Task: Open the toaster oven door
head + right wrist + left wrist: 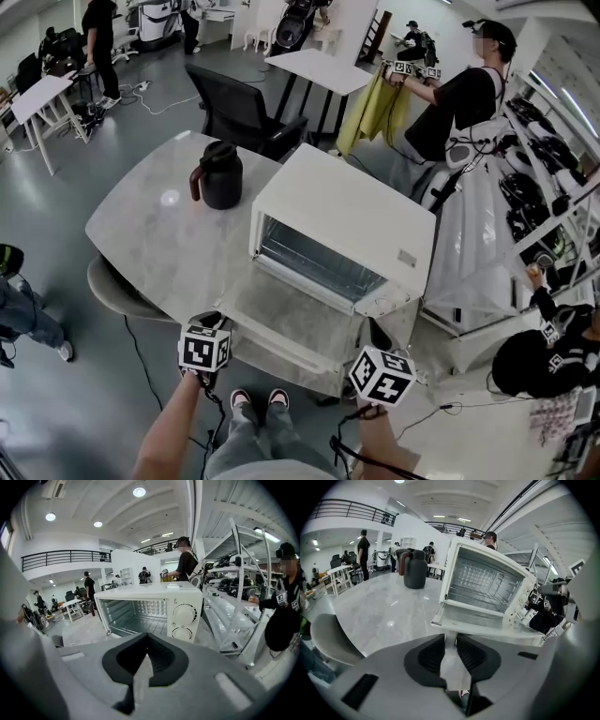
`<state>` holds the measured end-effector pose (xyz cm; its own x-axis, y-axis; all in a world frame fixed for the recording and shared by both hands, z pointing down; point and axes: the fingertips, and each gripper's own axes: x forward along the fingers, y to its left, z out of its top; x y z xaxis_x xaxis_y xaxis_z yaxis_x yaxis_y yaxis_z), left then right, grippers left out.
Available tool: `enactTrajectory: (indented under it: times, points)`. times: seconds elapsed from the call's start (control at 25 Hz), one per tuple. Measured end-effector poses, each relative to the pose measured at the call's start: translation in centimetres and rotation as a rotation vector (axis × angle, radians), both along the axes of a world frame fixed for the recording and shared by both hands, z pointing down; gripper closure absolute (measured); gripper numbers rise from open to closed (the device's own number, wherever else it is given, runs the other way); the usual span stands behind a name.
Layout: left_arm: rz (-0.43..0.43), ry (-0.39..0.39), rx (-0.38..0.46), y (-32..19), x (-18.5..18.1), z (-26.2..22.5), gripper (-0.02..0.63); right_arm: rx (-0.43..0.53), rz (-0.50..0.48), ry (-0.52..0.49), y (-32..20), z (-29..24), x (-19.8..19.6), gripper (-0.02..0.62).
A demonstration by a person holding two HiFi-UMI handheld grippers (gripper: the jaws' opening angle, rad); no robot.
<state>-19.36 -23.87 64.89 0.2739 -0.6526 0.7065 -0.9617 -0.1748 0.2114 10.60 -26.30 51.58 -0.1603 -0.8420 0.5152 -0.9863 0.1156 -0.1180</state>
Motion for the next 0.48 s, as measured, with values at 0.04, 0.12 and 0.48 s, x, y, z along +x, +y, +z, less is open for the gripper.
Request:
enactTrajectory:
  times: [0.04, 0.12, 0.48]
  points:
    - [0.004, -0.005, -0.004, 0.1, 0.0, 0.2, 0.526, -0.005, 0.0, 0.0, 0.0, 0.2, 0.0, 0.591]
    - [0.01, -0.015, -0.009, 0.3, -0.2, 0.4, 0.526, -0.015, 0.0, 0.0, -0.1, 0.5, -0.1, 0.591]
    - [0.035, -0.022, 0.007, 0.5, -0.1, 1.7, 0.525, -0.057, -0.006, -0.009, -0.9, 3.0, -0.6, 0.591]
